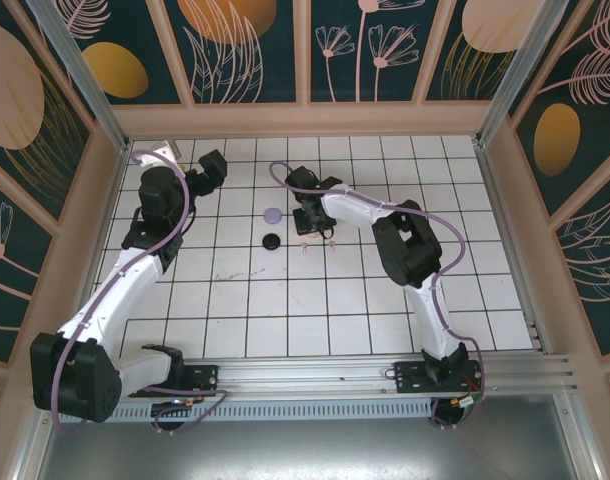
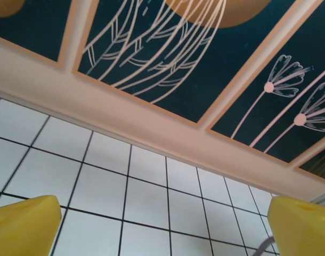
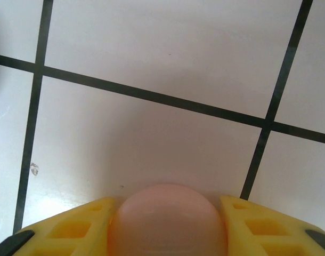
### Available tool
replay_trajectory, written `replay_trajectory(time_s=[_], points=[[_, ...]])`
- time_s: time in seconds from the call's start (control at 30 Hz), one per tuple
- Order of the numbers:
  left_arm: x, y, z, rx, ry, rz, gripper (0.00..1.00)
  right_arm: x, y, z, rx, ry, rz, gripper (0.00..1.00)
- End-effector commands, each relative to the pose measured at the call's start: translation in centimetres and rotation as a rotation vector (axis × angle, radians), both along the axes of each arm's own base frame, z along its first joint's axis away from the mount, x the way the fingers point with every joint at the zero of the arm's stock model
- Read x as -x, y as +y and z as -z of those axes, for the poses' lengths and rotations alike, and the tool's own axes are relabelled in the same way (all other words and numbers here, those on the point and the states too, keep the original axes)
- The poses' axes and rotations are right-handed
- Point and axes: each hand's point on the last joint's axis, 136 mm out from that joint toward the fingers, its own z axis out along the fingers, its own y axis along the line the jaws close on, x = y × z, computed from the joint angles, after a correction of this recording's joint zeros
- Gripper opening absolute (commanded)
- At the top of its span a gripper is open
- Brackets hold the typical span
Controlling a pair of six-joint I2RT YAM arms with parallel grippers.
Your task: Insert the wireless bluetooth earbuds into the charging case
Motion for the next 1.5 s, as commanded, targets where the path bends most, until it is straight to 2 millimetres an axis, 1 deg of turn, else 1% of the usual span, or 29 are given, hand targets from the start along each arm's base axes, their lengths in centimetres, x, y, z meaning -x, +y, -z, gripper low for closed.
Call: replay_trajectory(time_s=[0.0,0.07,0.27,0.37,0.43,0.53,0.6,0.7,0.77,0.83,0.93,1.07,1.17,1.3,1.47], points=[[0.5,-1.7,0.2,0.056,-0.036,0.099,0.97,0.2,-0.1,-1.0,-0.031,0.004,0.038,0.32],[0.6,-2.7,0.8,0.065,-0.038,0.159,0.95,-0.1,-0.1,-2.8,-0.072,-0.023,0.061,0.31],[1.5,-5.2,3.2,0.117,-0.066,0.29,0.94,-0.4,-0.1,-9.1,-0.252,-0.092,0.168,0.31],[2.3,-7.0,4.3,0.143,-0.085,0.358,0.93,-0.8,-0.2,-12.4,-0.356,-0.13,0.246,0.3],[2.9,-8.7,4.9,0.15,-0.103,0.415,0.93,-0.9,0.3,-14.6,-0.453,-0.135,0.29,0.3],[3.8,-11.1,5.1,0.161,-0.134,0.494,0.93,-1.1,0.8,-17.4,-0.567,-0.149,0.351,0.3],[4.3,-12.4,5.2,0.173,-0.159,0.532,0.92,-1.2,1.2,-18.9,-0.635,-0.151,0.386,0.3],[4.9,-13.6,5.1,0.226,-0.191,0.578,0.91,-1.3,1.3,-20.7,-0.728,-0.152,0.457,0.3],[5.2,-14.1,5.1,0.261,-0.211,0.595,0.88,-1.1,1.3,-21.6,-0.785,-0.149,0.501,0.3],[5.3,-14.3,5.0,0.297,-0.227,0.599,0.84,-0.9,1.1,-22.3,-0.839,-0.143,0.548,0.3],[5.3,-14.9,4.8,0.335,-0.251,0.609,0.75,-0.5,1.0,-22.7,-0.903,-0.128,0.603,0.29],[5.2,-16.1,4.5,0.357,-0.268,0.627,0.64,0.1,1.0,-23.2,-0.933,-0.135,0.653,0.29],[5.0,-17.1,4.5,0.36,-0.268,0.641,0.62,0.4,1.2,-23.4,-0.945,-0.138,0.662,0.29],[4.7,-17.8,4.4,0.379,-0.277,0.645,0.61,0.8,1.7,-23.5,-0.955,-0.126,0.658,0.29],[4.2,-18.6,4.2,0.399,-0.288,0.656,0.58,1.2,2.2,-24.1,-0.969,-0.127,0.643,0.29]])
